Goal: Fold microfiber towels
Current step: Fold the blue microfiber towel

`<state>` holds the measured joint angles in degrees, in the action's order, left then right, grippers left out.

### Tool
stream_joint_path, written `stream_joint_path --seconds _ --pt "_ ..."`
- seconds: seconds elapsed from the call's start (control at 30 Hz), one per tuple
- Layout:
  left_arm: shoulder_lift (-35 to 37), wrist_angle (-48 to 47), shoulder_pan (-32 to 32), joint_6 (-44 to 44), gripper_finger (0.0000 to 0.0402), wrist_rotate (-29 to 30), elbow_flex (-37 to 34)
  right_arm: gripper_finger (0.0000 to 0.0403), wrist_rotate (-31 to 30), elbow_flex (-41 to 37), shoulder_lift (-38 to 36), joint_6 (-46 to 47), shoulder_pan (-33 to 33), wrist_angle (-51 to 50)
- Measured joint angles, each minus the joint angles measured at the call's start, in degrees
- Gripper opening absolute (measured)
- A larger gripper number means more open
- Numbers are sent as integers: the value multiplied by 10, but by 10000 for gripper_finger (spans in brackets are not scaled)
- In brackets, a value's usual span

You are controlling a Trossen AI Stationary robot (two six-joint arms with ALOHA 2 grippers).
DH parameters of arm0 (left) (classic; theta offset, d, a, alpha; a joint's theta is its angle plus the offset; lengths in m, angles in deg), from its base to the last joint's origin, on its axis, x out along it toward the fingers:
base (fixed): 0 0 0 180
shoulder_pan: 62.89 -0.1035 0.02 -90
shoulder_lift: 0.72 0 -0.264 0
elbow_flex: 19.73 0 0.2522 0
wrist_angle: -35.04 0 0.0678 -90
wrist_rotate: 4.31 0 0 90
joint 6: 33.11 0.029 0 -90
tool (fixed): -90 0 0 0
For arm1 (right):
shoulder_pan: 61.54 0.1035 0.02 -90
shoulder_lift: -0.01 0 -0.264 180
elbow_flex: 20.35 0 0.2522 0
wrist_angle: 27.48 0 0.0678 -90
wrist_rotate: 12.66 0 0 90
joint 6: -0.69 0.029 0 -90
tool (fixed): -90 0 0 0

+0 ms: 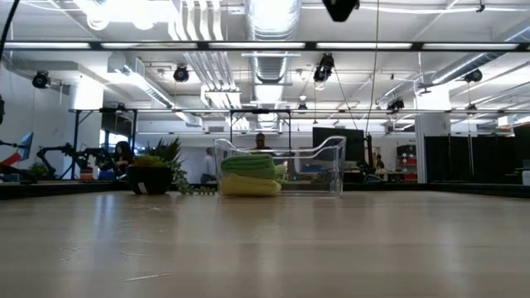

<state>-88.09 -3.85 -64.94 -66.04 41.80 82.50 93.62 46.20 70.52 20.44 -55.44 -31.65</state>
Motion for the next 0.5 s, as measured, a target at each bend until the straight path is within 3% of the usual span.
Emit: stream_joint_path --seconds 0.2,0.3,0.5 --pt "1 3 -26 3 0 88 -2 258 -170 2 -26 -44 57 -17" --pt "-3 17 -34 3 0 95 -3 249 -248 3 -25 -46 70 -24" --pt "-5 43 -47 3 0 91 -3 238 -283 4 -15 -49 70 -35"
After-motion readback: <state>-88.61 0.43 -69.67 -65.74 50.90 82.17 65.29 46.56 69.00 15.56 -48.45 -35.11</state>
